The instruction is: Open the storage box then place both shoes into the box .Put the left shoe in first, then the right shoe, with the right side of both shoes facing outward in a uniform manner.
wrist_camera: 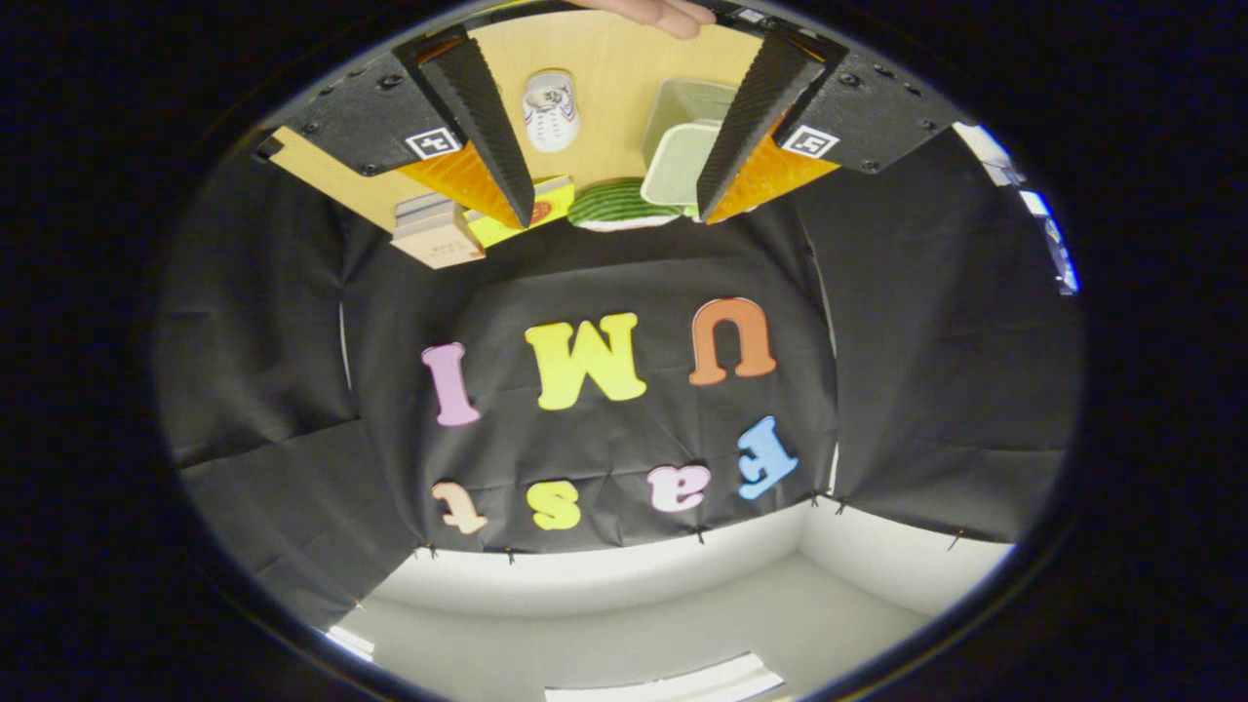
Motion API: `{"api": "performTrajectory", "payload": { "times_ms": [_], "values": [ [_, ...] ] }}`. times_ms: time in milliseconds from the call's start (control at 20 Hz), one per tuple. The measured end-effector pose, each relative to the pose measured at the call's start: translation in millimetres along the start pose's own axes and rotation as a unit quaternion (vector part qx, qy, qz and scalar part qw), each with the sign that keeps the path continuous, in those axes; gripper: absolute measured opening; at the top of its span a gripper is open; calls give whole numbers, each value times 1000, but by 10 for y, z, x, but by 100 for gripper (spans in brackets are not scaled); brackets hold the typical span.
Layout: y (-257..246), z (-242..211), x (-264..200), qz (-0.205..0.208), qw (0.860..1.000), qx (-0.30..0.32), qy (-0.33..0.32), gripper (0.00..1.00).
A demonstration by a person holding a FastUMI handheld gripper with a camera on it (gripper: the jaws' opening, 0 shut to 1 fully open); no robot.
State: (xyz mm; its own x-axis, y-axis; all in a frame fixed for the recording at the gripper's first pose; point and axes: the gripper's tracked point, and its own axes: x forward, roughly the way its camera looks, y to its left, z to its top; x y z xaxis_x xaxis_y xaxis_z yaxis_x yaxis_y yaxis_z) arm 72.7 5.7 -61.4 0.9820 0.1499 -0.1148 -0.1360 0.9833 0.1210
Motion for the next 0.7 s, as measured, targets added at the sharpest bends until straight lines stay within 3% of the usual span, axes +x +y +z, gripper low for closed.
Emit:
{"api": "performTrajectory", "payload": {
  "times_ms": [300,700],
  "values": [
    [73,-647,709,81,984,81,138,100],
    [68,-1353,1718,164,929,195,268,98]
  ]
}}
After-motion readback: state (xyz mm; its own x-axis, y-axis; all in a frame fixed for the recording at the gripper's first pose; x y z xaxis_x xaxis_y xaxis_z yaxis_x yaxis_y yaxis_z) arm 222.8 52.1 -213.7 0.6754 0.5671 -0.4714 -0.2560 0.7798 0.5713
